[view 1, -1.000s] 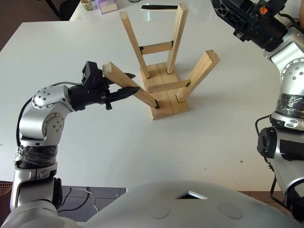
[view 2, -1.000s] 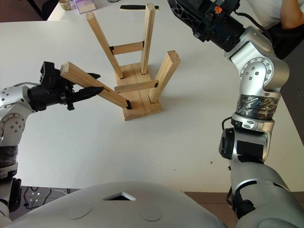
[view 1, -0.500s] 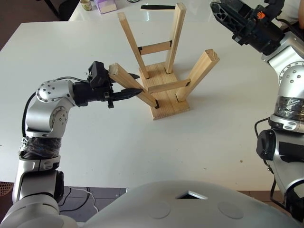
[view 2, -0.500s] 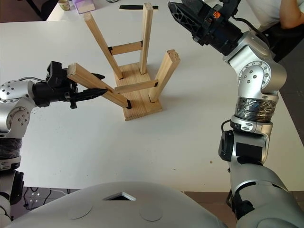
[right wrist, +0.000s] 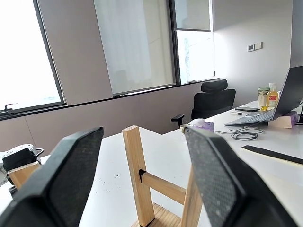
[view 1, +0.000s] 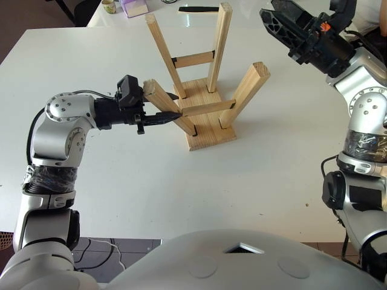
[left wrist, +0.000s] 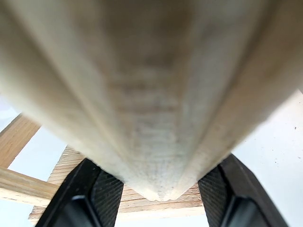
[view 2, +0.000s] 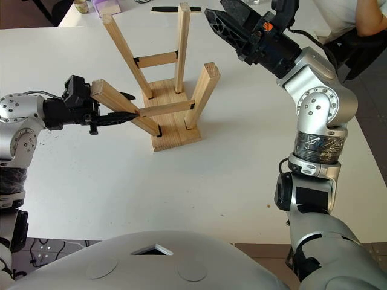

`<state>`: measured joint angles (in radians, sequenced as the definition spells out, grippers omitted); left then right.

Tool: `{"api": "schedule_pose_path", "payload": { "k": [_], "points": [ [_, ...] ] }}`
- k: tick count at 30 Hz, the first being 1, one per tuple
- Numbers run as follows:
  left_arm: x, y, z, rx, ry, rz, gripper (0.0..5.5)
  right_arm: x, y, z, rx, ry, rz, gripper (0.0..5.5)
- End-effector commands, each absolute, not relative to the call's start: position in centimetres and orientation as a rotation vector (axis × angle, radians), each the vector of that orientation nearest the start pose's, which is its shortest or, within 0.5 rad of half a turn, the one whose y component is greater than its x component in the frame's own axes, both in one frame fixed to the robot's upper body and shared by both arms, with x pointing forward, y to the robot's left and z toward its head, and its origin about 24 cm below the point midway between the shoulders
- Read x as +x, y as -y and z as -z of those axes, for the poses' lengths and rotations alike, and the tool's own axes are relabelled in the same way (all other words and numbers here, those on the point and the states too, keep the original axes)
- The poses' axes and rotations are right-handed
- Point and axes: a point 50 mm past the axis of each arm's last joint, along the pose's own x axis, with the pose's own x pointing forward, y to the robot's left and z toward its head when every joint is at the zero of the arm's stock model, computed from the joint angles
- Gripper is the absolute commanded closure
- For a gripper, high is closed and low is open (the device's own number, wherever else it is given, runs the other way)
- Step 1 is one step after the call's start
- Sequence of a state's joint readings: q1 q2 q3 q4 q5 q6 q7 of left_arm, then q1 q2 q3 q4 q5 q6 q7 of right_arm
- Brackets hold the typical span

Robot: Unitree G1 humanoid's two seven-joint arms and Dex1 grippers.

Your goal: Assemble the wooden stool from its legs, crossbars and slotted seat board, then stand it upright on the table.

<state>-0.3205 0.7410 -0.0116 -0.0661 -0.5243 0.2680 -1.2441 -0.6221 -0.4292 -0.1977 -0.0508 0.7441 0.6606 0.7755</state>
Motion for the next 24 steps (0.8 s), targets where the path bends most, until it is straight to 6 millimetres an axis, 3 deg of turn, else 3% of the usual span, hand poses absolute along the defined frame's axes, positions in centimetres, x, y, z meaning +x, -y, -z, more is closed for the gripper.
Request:
{"api": "schedule_pose_path", "payload": {
  "k": [1, 5, 9, 11, 15, 24],
  "points": [
    [26.3, -20.0, -14.5, 0.303, -0.134, 1.286, 3.46, 29.8, 15.6, -22.2, 0.229, 0.187, -1.054, 2.36],
    [25.8, -19.9, -14.7, 0.306, -0.137, 1.280, 3.46, 28.5, 14.6, -23.5, 0.206, 0.228, -1.072, 2.36],
    [25.7, -19.6, -14.5, 0.312, -0.157, 1.254, 3.46, 25.5, 12.8, -26.8, 0.244, 0.342, -1.164, 2.98],
    [25.7, -19.6, -14.4, 0.307, -0.165, 1.236, 3.46, 24.3, 11.6, -27.2, 0.216, 0.340, -1.182, 3.28],
    [25.5, -19.8, -14.3, 0.309, -0.180, 1.213, 3.46, 22.9, 8.7, -24.7, -0.029, 0.229, -1.157, 3.94],
    [25.7, -19.5, -14.3, 0.319, -0.198, 1.196, 3.46, 23.7, 5.4, -19.4, -0.265, 0.085, -0.961, 5.27]
  ]
}}
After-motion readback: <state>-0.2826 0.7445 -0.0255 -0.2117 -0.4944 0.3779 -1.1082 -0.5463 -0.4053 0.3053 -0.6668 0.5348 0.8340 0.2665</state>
